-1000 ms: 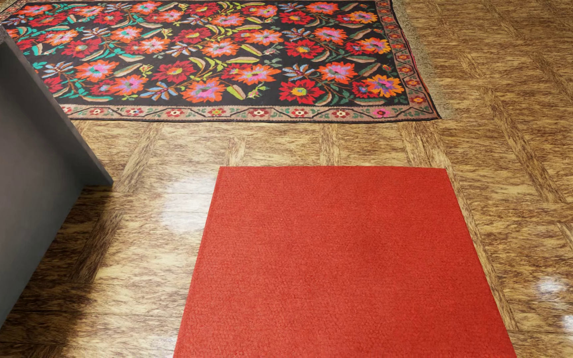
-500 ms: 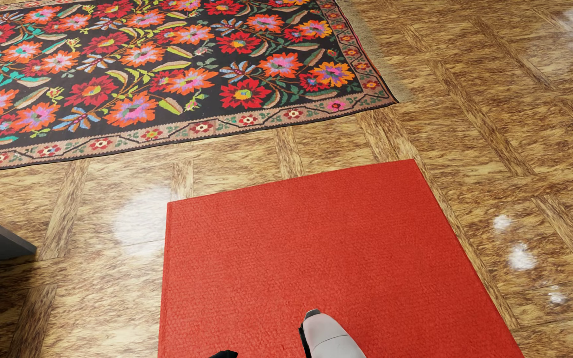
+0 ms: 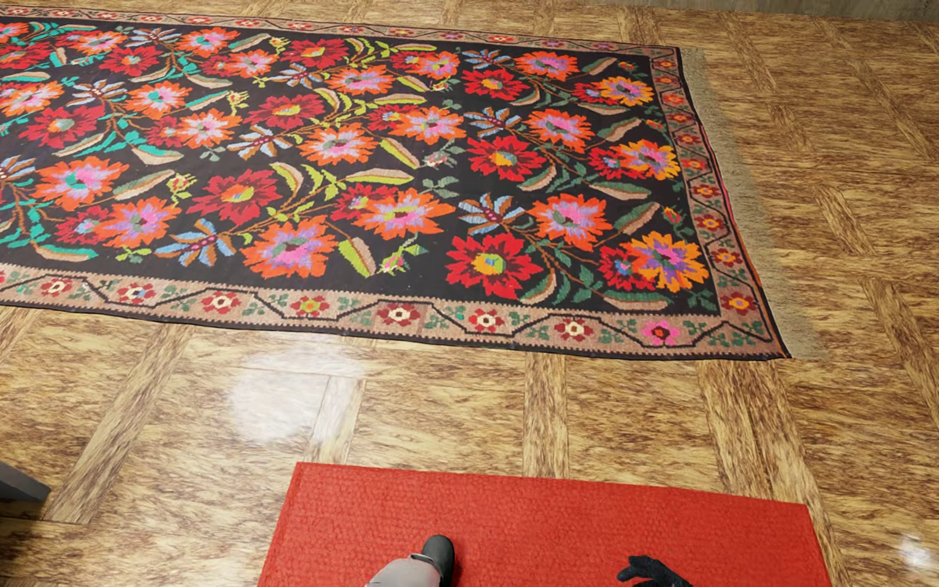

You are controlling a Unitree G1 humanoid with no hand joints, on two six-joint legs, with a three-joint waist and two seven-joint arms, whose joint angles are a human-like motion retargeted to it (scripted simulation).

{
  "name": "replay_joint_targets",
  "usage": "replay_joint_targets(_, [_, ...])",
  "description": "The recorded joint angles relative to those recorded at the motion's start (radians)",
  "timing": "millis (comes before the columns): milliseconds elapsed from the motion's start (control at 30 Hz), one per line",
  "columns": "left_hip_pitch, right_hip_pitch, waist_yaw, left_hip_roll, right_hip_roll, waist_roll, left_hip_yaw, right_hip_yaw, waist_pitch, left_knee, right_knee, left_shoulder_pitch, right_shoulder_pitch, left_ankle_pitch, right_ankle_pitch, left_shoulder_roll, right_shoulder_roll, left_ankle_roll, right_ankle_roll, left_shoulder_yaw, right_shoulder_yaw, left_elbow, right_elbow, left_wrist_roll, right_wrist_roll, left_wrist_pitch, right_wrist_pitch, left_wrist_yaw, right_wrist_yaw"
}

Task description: Go to the sofa

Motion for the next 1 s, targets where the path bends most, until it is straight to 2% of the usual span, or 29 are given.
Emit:
replay_joint_targets(33, [-0.018,0.033,0.019,-0.016,-0.013,-0.012,0.000,0.000,0.008,0.020,0.032,0.004,0.000,0.179,0.023,-0.005,0.005,0.000,0.000,-0.014,-0.010,0.012,0.019,0.000,0.000,0.000,0.000,0.000,0.000])
replay_joint_targets(67, [-0.062,0.041,0.030,-0.030,-0.032,-0.033,0.000,0.000,0.002,0.101,0.079,0.010,0.008,0.417,0.108,-0.005,0.021,0.000,0.000,-0.017,-0.027,0.013,0.045,0.000,0.000,0.000,0.000,0.000,0.000])
replay_joint_targets(100, [-0.064,0.034,0.037,-0.058,-0.067,-0.064,0.000,0.000,0.008,0.188,0.180,0.002,0.035,0.530,0.258,-0.007,0.043,0.000,0.000,-0.031,-0.038,0.029,0.078,0.000,0.000,0.000,0.000,0.000,0.000])
replay_joint_targets(133, [-0.011,-0.001,0.014,-0.088,-0.090,-0.079,0.000,0.000,0.006,0.226,0.347,0.002,0.067,0.528,0.462,-0.005,0.058,0.000,0.000,-0.036,-0.019,0.040,0.116,0.000,0.000,0.000,0.000,0.000,0.000])
replay_joint_targets(167, [0.033,-0.102,-0.017,-0.119,-0.102,-0.078,0.000,0.000,-0.003,0.251,0.553,0.002,0.098,0.510,0.589,-0.014,0.065,0.000,0.000,-0.004,-0.004,0.043,0.131,0.000,0.000,0.000,0.000,0.000,0.000])
replay_joint_targets(200, [0.114,-0.194,-0.052,-0.143,-0.123,-0.085,0.000,0.000,0.010,0.241,0.755,-0.013,0.116,0.459,0.512,-0.006,0.064,0.000,0.000,-0.007,0.043,0.016,0.145,0.000,0.000,0.000,0.000,0.000,0.000])
replay_joint_targets(233, [0.215,-0.283,-0.104,-0.142,-0.131,-0.077,0.000,0.000,0.021,0.209,0.869,-0.033,0.136,0.385,0.346,-0.005,0.063,0.000,0.000,0.002,0.063,0.000,0.149,0.000,0.000,0.000,0.000,0.000,0.000])
replay_joint_targets(267, [0.310,-0.376,-0.167,-0.125,-0.117,-0.046,0.000,0.000,0.024,0.169,0.904,-0.066,0.152,0.316,0.234,-0.001,0.055,0.000,0.000,-0.011,0.079,-0.021,0.165,0.000,0.000,0.000,0.000,0.000,0.000])
replay_joint_targets(300, [0.382,-0.467,-0.233,-0.111,-0.113,-0.019,0.000,0.000,0.011,0.133,0.849,-0.103,0.175,0.243,0.183,-0.002,0.054,0.000,0.000,-0.003,0.061,-0.033,0.184,0.000,0.000,0.000,0.000,0.000,0.000])
replay_joint_targets(333, [0.485,-0.514,-0.294,-0.095,-0.114,0.000,0.000,0.000,0.013,0.078,0.722,-0.141,0.203,0.160,0.177,0.019,0.045,0.000,0.000,-0.038,0.074,-0.070,0.180,0.000,0.000,0.000,0.000,0.000,0.000])
replay_joint_targets(400, [0.649,-0.592,-0.365,-0.060,-0.121,0.035,0.000,0.000,0.009,-0.007,0.389,-0.209,0.234,0.012,0.241,0.033,0.026,0.000,0.000,0.008,0.062,-0.110,0.204,0.000,0.000,0.000,0.000,0.000,0.000])
replay_joint_targets(467, [0.747,-0.644,-0.407,-0.049,-0.129,0.040,0.000,0.000,-0.024,-0.035,0.071,-0.270,0.239,-0.110,0.417,0.048,0.019,0.000,0.000,0.094,0.085,-0.137,0.232,0.000,0.000,0.000,0.000,0.000,0.000])
replay_joint_targets(500, [0.779,-0.685,-0.406,-0.051,-0.130,0.049,0.000,0.000,-0.039,-0.034,-0.343,-0.291,0.240,-0.123,0.510,0.047,0.017,0.000,0.000,0.137,0.080,-0.140,0.247,0.000,0.000,0.000,0.000,0.000,0.000])
replay_joint_targets(533, [0.807,-0.725,-0.433,-0.030,-0.130,0.055,0.000,0.000,-0.039,-0.012,-0.006,-0.302,0.239,-0.099,0.430,0.063,0.013,0.000,0.000,0.144,0.097,-0.166,0.245,0.000,0.000,0.000,0.000,0.000,0.000])
replay_joint_targets(567, [0.849,-0.743,-0.461,0.000,-0.101,0.071,0.000,0.000,-0.027,0.030,0.087,-0.281,0.232,-0.038,0.440,0.064,0.010,0.000,0.000,0.199,0.114,-0.193,0.259,0.000,0.000,0.000,0.000,0.000,0.000])
replay_joint_targets(600, [0.837,-0.764,-0.479,0.029,-0.080,0.090,0.000,0.000,-0.043,0.134,0.176,-0.260,0.232,0.089,0.491,0.045,0.011,0.000,0.000,0.227,0.120,-0.178,0.278,0.000,0.000,0.000,0.000,0.000,0.000])
replay_joint_targets(633, [0.800,-0.734,-0.484,0.075,-0.030,0.123,0.000,0.000,-0.037,0.315,0.257,-0.227,0.229,0.293,0.455,0.013,0.013,0.000,0.000,0.237,0.117,-0.145,0.304,0.000,0.000,0.000,0.000,0.000,0.000])
replay_joint_targets(667, [0.682,-0.697,-0.461,0.069,0.004,0.120,0.000,0.000,-0.037,0.572,0.271,-0.199,0.215,0.456,0.401,0.001,0.020,0.000,0.000,0.222,0.099,-0.130,0.311,0.000,0.000,0.000,0.000,0.000,0.000])
replay_joint_targets(700, [0.562,-0.625,-0.439,0.088,0.044,0.125,0.000,0.000,-0.016,0.830,0.260,-0.188,0.211,0.458,0.352,-0.012,0.026,0.000,0.000,0.194,0.070,-0.108,0.289,0.000,0.000,0.000,0.000,0.000,0.000])
replay_joint_targets(733, [0.445,-0.530,-0.400,0.083,0.034,0.111,0.000,0.000,0.001,0.972,0.224,-0.186,0.195,0.395,0.328,-0.012,0.025,0.000,0.000,0.123,0.080,-0.092,0.257,0.000,0.000,0.000,0.000,0.000,0.000])
replay_joint_targets(767, [0.339,-0.449,-0.341,0.056,0.012,0.079,0.000,0.000,0.003,0.980,0.184,-0.161,0.187,0.382,0.318,-0.032,0.027,0.000,0.000,0.123,0.076,-0.068,0.216,0.000,0.000,0.000,0.000,0.000,0.000])
replay_joint_targets(800, [0.251,-0.381,-0.269,0.049,0.007,0.054,0.000,0.000,0.013,0.875,0.143,-0.114,0.165,0.417,0.304,-0.009,0.024,0.000,0.000,0.099,0.085,-0.123,0.172,0.000,0.000,0.000,0.000,0.000,0.000])
replay_joint_targets(833, [0.200,-0.297,-0.220,0.035,-0.015,0.043,0.000,0.000,0.022,0.670,0.107,-0.108,0.147,0.504,0.289,-0.025,0.010,0.000,0.000,0.048,0.087,-0.033,0.134,0.000,0.000,0.000,0.000,0.000,0.000])
replay_joint_targets(867, [0.142,-0.239,-0.173,0.035,-0.014,0.036,0.000,0.000,0.008,0.436,0.065,-0.077,0.136,0.548,0.271,-0.035,0.008,0.000,0.000,0.086,0.062,-0.007,0.089,0.000,0.000,0.000,0.000,0.000,0.000])
replay_joint_targets(900, [0.130,-0.156,-0.145,0.024,-0.017,0.034,0.000,0.000,-0.001,0.192,0.025,-0.054,0.129,0.445,0.239,-0.034,0.000,0.000,0.000,0.091,0.045,0.019,0.051,0.000,0.000,0.000,0.000,0.000,0.000])
replay_joint_targets(933, [0.133,-0.095,-0.130,0.016,0.002,0.046,0.000,0.000,-0.018,0.064,-0.005,-0.037,0.116,0.093,0.197,-0.028,-0.013,0.000,0.000,0.062,0.010,0.024,0.015,0.000,0.000,0.000,0.000,0.000,0.000])
replay_joint_targets(967, [0.111,-0.061,-0.120,0.024,0.008,0.052,0.000,0.000,-0.044,-0.293,-0.006,-0.014,0.112,0.376,0.140,-0.017,-0.027,0.000,0.000,0.039,-0.020,0.024,-0.011,0.000,0.000,0.000,0.000,0.000,0.000])
replay_joint_targets(1000, [0.092,-0.031,-0.108,0.024,0.023,0.060,0.000,0.000,-0.052,-0.321,-0.002,0.006,0.106,0.415,0.103,-0.012,-0.033,0.000,0.000,0.017,-0.047,0.034,-0.011,0.000,0.000,0.000,0.000,0.000,0.000])
